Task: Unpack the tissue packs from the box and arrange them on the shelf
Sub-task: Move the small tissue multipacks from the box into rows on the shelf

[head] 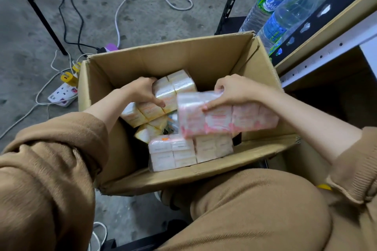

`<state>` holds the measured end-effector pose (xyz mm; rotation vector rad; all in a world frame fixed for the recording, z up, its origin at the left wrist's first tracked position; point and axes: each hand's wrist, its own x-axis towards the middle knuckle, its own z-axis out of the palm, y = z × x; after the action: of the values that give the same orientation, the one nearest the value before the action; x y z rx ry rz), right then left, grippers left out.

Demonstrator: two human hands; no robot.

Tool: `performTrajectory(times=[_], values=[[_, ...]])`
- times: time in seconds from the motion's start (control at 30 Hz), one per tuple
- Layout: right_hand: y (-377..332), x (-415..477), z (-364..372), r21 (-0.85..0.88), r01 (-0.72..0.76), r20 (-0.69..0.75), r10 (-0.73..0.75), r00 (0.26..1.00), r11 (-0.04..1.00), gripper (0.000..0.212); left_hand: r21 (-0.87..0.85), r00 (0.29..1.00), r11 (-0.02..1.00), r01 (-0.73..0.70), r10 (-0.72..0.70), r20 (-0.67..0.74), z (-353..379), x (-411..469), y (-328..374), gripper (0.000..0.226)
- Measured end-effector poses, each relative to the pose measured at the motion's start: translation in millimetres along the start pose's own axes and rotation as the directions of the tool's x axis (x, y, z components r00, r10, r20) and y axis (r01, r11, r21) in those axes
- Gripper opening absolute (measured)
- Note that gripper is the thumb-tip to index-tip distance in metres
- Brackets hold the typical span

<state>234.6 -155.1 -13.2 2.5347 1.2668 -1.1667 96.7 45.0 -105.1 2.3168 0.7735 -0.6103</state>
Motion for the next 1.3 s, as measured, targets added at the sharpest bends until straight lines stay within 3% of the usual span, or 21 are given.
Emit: performTrajectory(times=[0.07,0.13,0.23,0.3,0.4,0.63,0.8,0.87,1.1,1.27,1.3], values=[[8,-1,17,0.058,-0.091,-0.113,0.097,0.989,0.994,0.075,0.006,1.0,1.0,0.011,-0.011,-0.004,2,1,1,0.091],[12,2,36,0.121,-0.13,-0.126,0.145,0.981,0.984,0.067,0.01,1.0,1.0,0.016,-0.016,-0.003,5,2,2,0.09],[12,10,51,0.153,-0.089,-0.109,0.107,0.988,0.984,0.073,0.019,1.0,1.0,0.023,-0.023,0.001,6,2,1,0.089],[14,13,50,0.137,-0.028,-0.014,0.031,0.999,0.99,0.075,0.019,0.999,1.0,0.021,-0.021,0.027,7,2,2,0.091],[17,8,38,0.184,0.06,0.091,-0.078,0.993,0.981,0.062,0.042,0.998,0.999,0.006,-0.009,0.06,7,1,3,0.093],[27,-4,18,0.314,-0.022,0.046,0.008,0.999,0.949,0.051,0.128,0.997,0.992,-0.014,0.004,0.08,-19,-3,13,0.065],[29,-33,-18,0.486,-0.043,0.027,0.034,0.999,0.873,0.017,0.18,0.984,0.983,-0.025,-0.008,0.178,-64,-16,31,0.063],[30,-50,-34,0.563,-0.057,0.008,0.064,0.998,0.825,0.022,0.191,0.974,0.981,-0.044,-0.001,0.228,-80,-26,39,0.057],[43,-111,-75,0.676,-0.092,-0.036,0.157,0.987,0.731,0.07,0.233,0.956,0.962,-0.145,0.076,0.283,-121,-76,66,0.086],[44,-148,-75,0.699,-0.13,-0.048,0.228,0.972,0.703,0.074,0.309,0.946,0.923,-0.23,0.136,0.295,-136,-106,89,0.097],[43,-155,-75,0.704,-0.138,-0.05,0.242,0.969,0.697,0.066,0.337,0.951,0.913,-0.229,0.136,0.279,-138,-111,94,0.095]])
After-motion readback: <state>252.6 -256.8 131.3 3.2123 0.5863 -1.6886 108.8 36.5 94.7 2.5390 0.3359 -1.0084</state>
